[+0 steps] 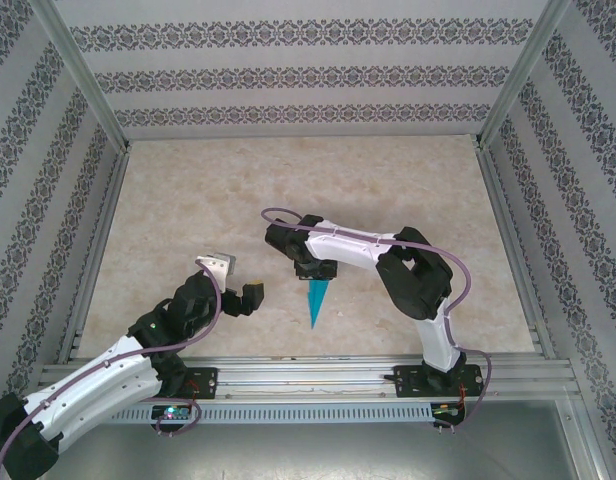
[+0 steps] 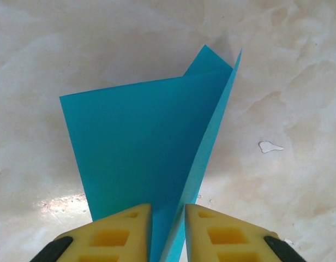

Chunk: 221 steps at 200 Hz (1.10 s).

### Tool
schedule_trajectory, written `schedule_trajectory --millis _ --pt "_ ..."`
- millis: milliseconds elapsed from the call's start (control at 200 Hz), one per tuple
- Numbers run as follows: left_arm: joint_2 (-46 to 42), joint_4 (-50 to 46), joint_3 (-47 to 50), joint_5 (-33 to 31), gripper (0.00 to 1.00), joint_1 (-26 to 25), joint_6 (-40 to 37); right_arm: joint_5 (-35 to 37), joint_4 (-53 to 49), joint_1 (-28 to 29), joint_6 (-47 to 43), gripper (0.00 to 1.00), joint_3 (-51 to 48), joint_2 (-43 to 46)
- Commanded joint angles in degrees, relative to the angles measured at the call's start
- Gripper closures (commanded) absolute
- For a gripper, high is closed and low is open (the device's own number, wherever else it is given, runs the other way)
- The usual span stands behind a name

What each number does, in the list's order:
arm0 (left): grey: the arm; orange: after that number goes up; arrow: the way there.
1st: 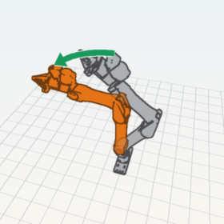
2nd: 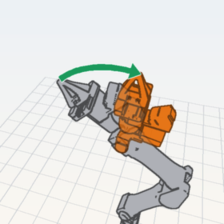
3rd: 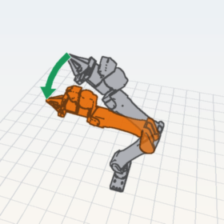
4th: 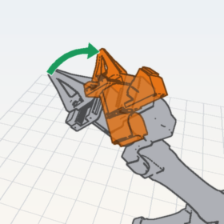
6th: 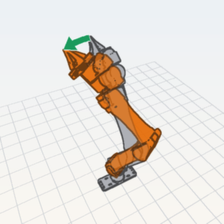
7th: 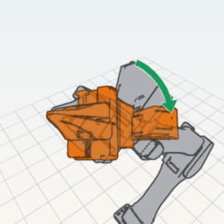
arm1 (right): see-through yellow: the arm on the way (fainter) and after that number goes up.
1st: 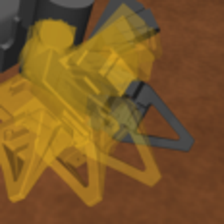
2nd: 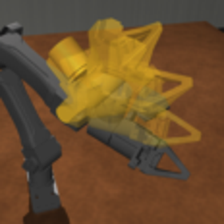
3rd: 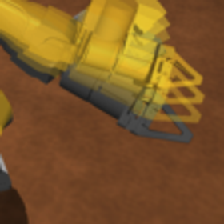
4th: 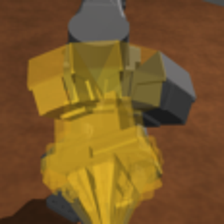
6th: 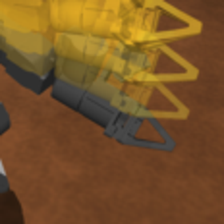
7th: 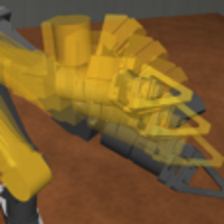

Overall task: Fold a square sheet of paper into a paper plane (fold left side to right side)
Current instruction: Pick up the paper plane at the center of the table, then place the paper plane at the center of the table.

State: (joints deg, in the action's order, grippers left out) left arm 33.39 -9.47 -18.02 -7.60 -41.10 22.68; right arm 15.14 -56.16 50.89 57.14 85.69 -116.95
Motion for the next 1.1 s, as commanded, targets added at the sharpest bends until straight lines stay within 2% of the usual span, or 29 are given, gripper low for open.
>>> schedule_trajectory --millis 0,130,355,535,635,774,914,1099 --pt "-0.16 -1.6 -2.18 -0.89 0.0 0.85 -1.32 -0.3 -0.35 0.87 1.07 0.82 -1.66 1.46" --pt "-0.16 -1.56 -2.87 -1.58 0.0 0.85 -1.5 -1.09 0.95 0.98 1.56 1.0 -3.38 3.61" --pt "-0.16 -1.22 -4.86 -3.95 0.0 0.85 -0.36 1.24 2.67 1.05 0.27 1.0 -6.79 11.59" --pt "0.01 0.88 -6.08 -6.59 0.0 1.24 1.11 4.66 5.16 0.59 -4.11 1.0 -10.66 20.19" --pt "0.53 0.99 -7.58 -6.71 0.0 2.11 1.76 4.05 9.39 -0.86 -7.52 1.0 -14.11 25.69" --pt "1.86 -0.29 -10.75 -4.6 0.0 3.91 0.52 -2.5 18.54 -5.73 -12.96 1.0 -21.25 33.95" --pt "4.47 -3.43 -15.03 -0.52 0.0 6.69 -1.15 -15.15 27.8 -13.03 -19.6 1.0 -27.87 40.52" --pt "8.67 -6.7 -19.99 6.9 0.0 11.33 -2.15 -27.72 33.39 -20.32 -24.64 1.0 -30.96 43.03"
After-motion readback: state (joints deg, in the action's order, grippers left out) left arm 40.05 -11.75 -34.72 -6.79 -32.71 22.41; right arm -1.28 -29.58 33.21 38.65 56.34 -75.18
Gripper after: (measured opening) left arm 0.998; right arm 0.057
